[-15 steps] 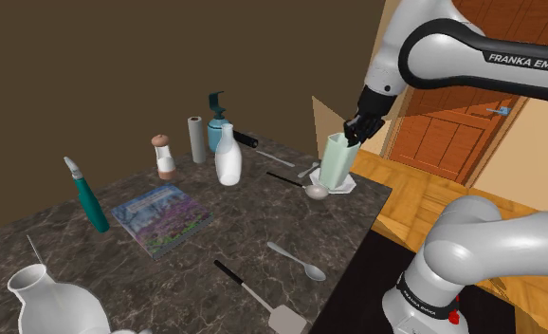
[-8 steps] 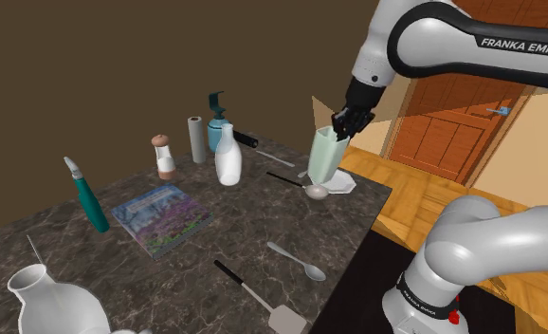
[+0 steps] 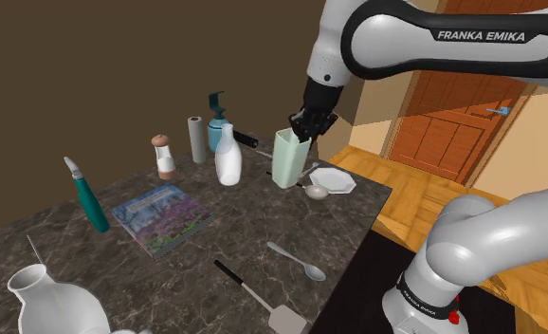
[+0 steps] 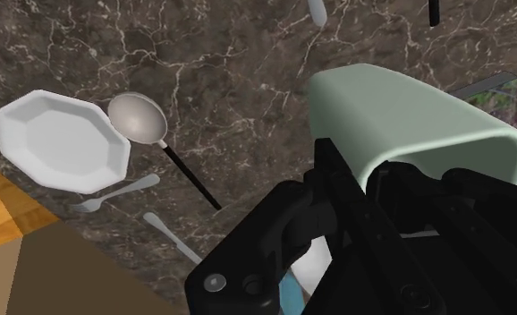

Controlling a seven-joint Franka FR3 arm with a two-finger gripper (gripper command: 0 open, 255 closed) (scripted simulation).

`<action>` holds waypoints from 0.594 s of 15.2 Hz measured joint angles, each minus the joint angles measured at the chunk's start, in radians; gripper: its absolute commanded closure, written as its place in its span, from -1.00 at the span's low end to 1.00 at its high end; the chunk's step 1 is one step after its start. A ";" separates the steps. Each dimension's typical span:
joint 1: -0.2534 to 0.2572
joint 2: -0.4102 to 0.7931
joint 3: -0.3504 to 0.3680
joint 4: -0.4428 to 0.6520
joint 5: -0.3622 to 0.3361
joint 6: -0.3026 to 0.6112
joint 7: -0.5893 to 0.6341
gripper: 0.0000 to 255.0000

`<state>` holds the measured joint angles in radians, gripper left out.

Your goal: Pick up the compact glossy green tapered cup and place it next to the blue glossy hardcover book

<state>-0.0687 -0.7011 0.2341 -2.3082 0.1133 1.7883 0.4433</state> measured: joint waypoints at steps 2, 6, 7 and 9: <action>0.003 0.049 0.042 0.043 0.008 0.009 0.043 1.00; 0.000 0.181 0.131 0.148 0.006 0.042 0.134 1.00; -0.003 0.208 0.145 0.175 0.002 0.042 0.150 1.00; -0.007 0.271 0.187 0.230 -0.011 0.051 0.196 1.00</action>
<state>-0.0752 -0.4298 0.4214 -2.0785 0.1025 1.8389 0.6397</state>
